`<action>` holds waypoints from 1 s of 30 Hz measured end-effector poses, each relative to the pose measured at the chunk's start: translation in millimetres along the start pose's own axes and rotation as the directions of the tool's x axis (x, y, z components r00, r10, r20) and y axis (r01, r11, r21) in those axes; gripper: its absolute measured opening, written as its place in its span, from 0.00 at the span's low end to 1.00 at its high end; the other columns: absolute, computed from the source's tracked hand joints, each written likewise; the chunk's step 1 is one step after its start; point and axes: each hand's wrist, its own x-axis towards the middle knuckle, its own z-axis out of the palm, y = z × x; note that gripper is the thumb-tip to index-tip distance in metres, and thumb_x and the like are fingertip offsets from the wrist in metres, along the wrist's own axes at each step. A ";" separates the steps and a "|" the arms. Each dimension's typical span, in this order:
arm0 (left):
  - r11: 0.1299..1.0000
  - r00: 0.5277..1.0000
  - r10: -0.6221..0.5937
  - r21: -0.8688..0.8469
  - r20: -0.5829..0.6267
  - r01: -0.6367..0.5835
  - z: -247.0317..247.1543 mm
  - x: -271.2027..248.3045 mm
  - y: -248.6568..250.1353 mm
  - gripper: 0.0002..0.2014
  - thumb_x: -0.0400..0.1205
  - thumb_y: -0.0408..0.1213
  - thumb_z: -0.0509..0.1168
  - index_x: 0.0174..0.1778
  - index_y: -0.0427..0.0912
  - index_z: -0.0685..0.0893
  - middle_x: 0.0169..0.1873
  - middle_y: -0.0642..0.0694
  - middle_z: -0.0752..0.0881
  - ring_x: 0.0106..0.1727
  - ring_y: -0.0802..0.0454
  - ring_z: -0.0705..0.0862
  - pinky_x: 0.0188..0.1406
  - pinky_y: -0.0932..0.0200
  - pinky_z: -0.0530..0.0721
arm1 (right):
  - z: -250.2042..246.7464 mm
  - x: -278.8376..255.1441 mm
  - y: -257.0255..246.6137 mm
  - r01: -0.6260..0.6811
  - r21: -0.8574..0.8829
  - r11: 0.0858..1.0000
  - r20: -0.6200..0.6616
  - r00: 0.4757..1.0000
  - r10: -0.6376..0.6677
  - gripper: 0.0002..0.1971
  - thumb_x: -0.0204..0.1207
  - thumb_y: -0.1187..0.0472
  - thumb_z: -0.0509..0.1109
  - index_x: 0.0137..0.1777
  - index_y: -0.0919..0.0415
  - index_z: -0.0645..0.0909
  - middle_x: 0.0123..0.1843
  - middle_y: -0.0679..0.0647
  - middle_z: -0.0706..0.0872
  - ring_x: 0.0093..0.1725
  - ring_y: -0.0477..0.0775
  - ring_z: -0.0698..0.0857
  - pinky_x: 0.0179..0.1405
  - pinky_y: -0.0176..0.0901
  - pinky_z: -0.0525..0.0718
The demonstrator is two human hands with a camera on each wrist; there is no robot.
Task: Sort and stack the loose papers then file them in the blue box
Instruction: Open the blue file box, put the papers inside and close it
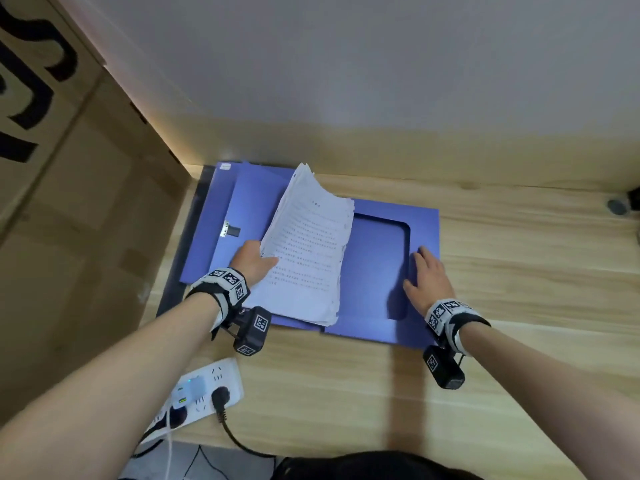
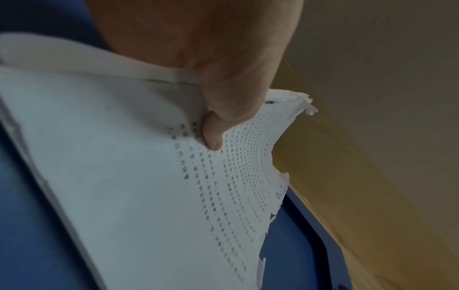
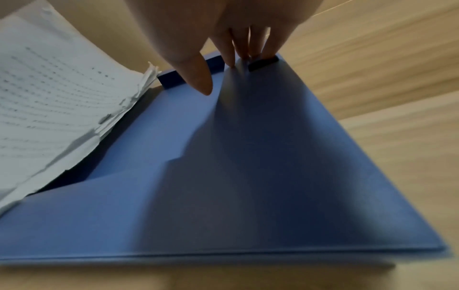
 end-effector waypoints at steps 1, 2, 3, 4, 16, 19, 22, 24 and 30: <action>0.999 1.000 0.004 0.036 -0.012 -0.003 -3.7 4.7 -4.2 0.21 0.75 0.47 0.70 0.60 0.39 0.85 0.55 0.42 0.90 0.55 0.40 0.88 0.58 0.41 0.87 | -0.1 -0.3 -0.7 0.001 -0.005 1.000 -0.001 1.000 -0.001 0.37 0.78 0.56 0.67 0.83 0.67 0.58 0.87 0.61 0.55 0.85 0.63 0.55 0.84 0.51 0.57; 0.998 0.999 0.003 0.069 -0.032 -0.001 -7.3 5.0 -4.9 0.19 0.77 0.45 0.70 0.61 0.38 0.85 0.55 0.41 0.89 0.55 0.39 0.88 0.58 0.42 0.87 | -0.1 -0.6 -1.5 0.000 -0.004 1.000 -0.003 1.000 0.000 0.37 0.78 0.56 0.67 0.84 0.67 0.58 0.87 0.61 0.54 0.85 0.63 0.55 0.84 0.51 0.56; 0.996 0.998 0.004 0.094 -0.057 0.001 -10.3 5.0 -5.2 0.18 0.79 0.43 0.69 0.61 0.37 0.84 0.55 0.40 0.89 0.56 0.38 0.87 0.58 0.43 0.87 | -0.5 -1.0 -2.6 -0.007 0.000 1.000 -0.004 1.000 0.007 0.37 0.78 0.57 0.67 0.84 0.67 0.58 0.87 0.61 0.54 0.85 0.63 0.55 0.84 0.51 0.56; 0.993 0.997 -0.002 0.114 -0.072 0.010 -12.5 3.6 -4.5 0.17 0.80 0.42 0.69 0.61 0.35 0.84 0.55 0.39 0.89 0.56 0.37 0.87 0.57 0.44 0.86 | -0.3 -1.6 -3.8 -0.016 0.000 1.000 -0.004 1.000 0.016 0.37 0.78 0.57 0.67 0.84 0.67 0.57 0.87 0.61 0.54 0.85 0.63 0.54 0.84 0.51 0.55; 0.992 1.000 -0.013 0.123 0.010 0.012 6.0 4.1 -10.7 0.14 0.77 0.40 0.68 0.55 0.37 0.86 0.49 0.40 0.90 0.50 0.39 0.88 0.51 0.46 0.89 | -2.1 -1.8 -8.7 -0.068 0.021 0.997 0.086 0.994 0.066 0.38 0.80 0.57 0.63 0.86 0.64 0.51 0.89 0.59 0.45 0.88 0.57 0.45 0.86 0.47 0.48; 0.995 1.000 -0.020 0.101 0.019 0.018 21.6 3.4 -6.3 0.14 0.76 0.40 0.68 0.54 0.37 0.86 0.48 0.41 0.90 0.49 0.40 0.88 0.52 0.47 0.89 | -3.0 -2.5 -8.7 -0.076 0.027 0.997 0.101 0.992 0.072 0.37 0.81 0.57 0.63 0.86 0.63 0.51 0.89 0.57 0.44 0.88 0.56 0.44 0.86 0.47 0.48; 0.997 0.999 -0.033 0.075 0.030 0.031 40.0 4.8 0.3 0.15 0.76 0.41 0.70 0.55 0.36 0.86 0.49 0.41 0.90 0.51 0.40 0.88 0.53 0.47 0.88 | -4.2 -2.8 -7.5 -0.072 0.037 0.997 0.108 0.992 0.067 0.37 0.81 0.57 0.62 0.86 0.62 0.50 0.89 0.57 0.43 0.88 0.55 0.44 0.85 0.47 0.48; 0.998 0.998 -0.033 0.049 0.053 0.031 52.7 4.3 7.2 0.14 0.76 0.40 0.70 0.53 0.36 0.86 0.49 0.41 0.90 0.51 0.40 0.89 0.54 0.46 0.89 | -5.2 -2.7 -6.4 -0.070 0.052 0.996 0.113 0.992 0.064 0.37 0.81 0.57 0.62 0.86 0.62 0.51 0.89 0.56 0.43 0.88 0.55 0.44 0.85 0.46 0.48; 0.998 0.991 -0.060 0.030 0.122 0.057 94.3 4.4 28.9 0.14 0.75 0.37 0.68 0.53 0.34 0.85 0.49 0.39 0.89 0.51 0.41 0.88 0.52 0.47 0.89 | -8.0 -3.0 -3.1 -0.060 0.106 0.993 0.094 0.994 0.050 0.36 0.81 0.55 0.61 0.87 0.58 0.51 0.89 0.54 0.46 0.88 0.53 0.46 0.85 0.46 0.51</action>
